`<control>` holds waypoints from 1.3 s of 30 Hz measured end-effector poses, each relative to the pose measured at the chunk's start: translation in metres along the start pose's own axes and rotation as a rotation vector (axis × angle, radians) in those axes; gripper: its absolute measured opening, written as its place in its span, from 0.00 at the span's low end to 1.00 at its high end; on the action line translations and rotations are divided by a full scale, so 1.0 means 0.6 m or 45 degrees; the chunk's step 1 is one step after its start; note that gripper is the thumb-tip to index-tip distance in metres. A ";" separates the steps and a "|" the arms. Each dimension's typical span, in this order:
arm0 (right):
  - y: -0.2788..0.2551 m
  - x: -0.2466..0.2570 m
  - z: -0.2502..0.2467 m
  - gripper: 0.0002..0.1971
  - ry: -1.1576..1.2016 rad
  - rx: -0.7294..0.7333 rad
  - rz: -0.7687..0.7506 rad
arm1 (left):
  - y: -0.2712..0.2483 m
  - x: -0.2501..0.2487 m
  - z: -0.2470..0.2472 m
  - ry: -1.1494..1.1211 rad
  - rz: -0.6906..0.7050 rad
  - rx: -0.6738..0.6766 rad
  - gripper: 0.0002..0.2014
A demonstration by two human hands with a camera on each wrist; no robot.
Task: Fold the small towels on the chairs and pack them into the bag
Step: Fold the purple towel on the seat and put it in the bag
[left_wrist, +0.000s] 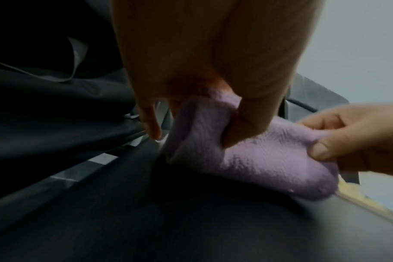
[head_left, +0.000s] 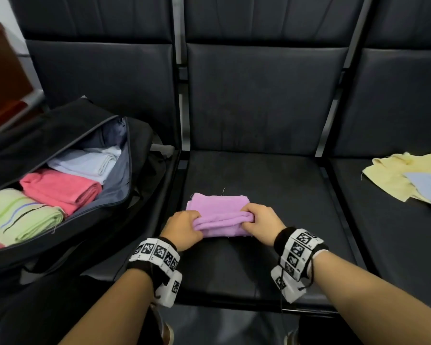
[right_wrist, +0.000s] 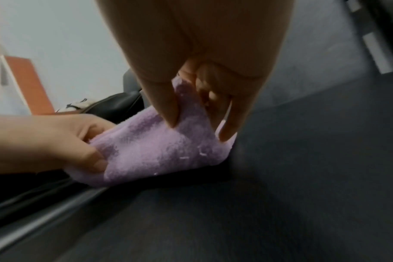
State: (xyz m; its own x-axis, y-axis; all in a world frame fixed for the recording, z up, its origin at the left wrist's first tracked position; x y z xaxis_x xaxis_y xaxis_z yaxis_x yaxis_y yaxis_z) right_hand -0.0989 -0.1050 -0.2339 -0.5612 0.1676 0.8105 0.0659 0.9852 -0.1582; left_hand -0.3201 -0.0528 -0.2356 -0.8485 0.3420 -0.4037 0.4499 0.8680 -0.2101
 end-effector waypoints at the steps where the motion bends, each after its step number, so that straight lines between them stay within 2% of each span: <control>1: 0.002 -0.002 -0.010 0.06 0.053 -0.023 0.006 | 0.002 0.003 -0.007 -0.125 -0.030 -0.020 0.07; 4: 0.010 -0.012 -0.028 0.06 0.218 -0.056 0.029 | 0.008 0.014 -0.022 -0.373 -0.107 -0.049 0.09; 7: 0.015 -0.024 -0.031 0.07 0.337 -0.089 0.074 | 0.015 0.020 -0.021 -0.457 -0.138 -0.054 0.03; 11: 0.025 -0.052 -0.023 0.09 0.263 -0.204 0.187 | 0.022 0.031 -0.003 -0.526 -0.208 -0.139 0.05; 13: 0.029 -0.072 -0.017 0.14 0.212 -0.239 0.285 | 0.025 0.037 0.008 -0.510 -0.249 -0.193 0.08; 15: 0.033 -0.089 -0.010 0.23 0.190 -0.216 0.366 | 0.029 0.043 0.016 -0.440 -0.283 -0.250 0.10; 17: 0.039 -0.102 -0.007 0.27 0.220 -0.196 0.403 | 0.032 0.046 0.021 -0.387 -0.299 -0.273 0.11; 20: 0.046 -0.113 -0.003 0.23 0.272 -0.156 0.423 | 0.035 0.049 0.029 -0.407 -0.326 -0.246 0.08; 24: 0.045 -0.113 -0.001 0.10 0.375 -0.125 0.465 | 0.031 0.049 0.036 -0.438 -0.359 -0.209 0.03; 29: 0.032 -0.098 -0.001 0.09 0.540 -0.106 0.517 | 0.022 0.046 0.042 -0.454 -0.368 -0.158 0.04; 33: 0.016 -0.083 -0.010 0.11 0.627 -0.141 0.487 | 0.011 0.042 0.048 -0.481 -0.348 -0.092 0.06; 36: 0.005 -0.054 -0.024 0.14 0.659 -0.168 0.361 | 0.002 0.035 0.044 -0.511 -0.389 -0.088 0.03; 37: 0.004 -0.036 -0.031 0.15 0.647 -0.167 0.288 | 0.000 0.029 0.037 -0.521 -0.391 -0.103 0.06; 39: 0.005 0.011 -0.045 0.15 0.539 -0.134 0.108 | -0.002 0.012 0.013 -0.496 -0.312 -0.152 0.19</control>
State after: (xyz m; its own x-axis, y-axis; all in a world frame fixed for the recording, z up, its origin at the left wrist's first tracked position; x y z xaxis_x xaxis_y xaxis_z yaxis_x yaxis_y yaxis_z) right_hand -0.0798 -0.1000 -0.2139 -0.1645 0.2264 0.9600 0.1930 0.9619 -0.1938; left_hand -0.3245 -0.0544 -0.2454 -0.7480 -0.0188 -0.6635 0.1948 0.9493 -0.2466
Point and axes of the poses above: each hand's wrist, its own y-axis towards the middle knuckle, its own z-axis out of the palm, x = y × z, the point moved 5 cm from there along y, towards the middle knuckle, and after that the axes turned 11 degrees about y, right-handed, at the moved point
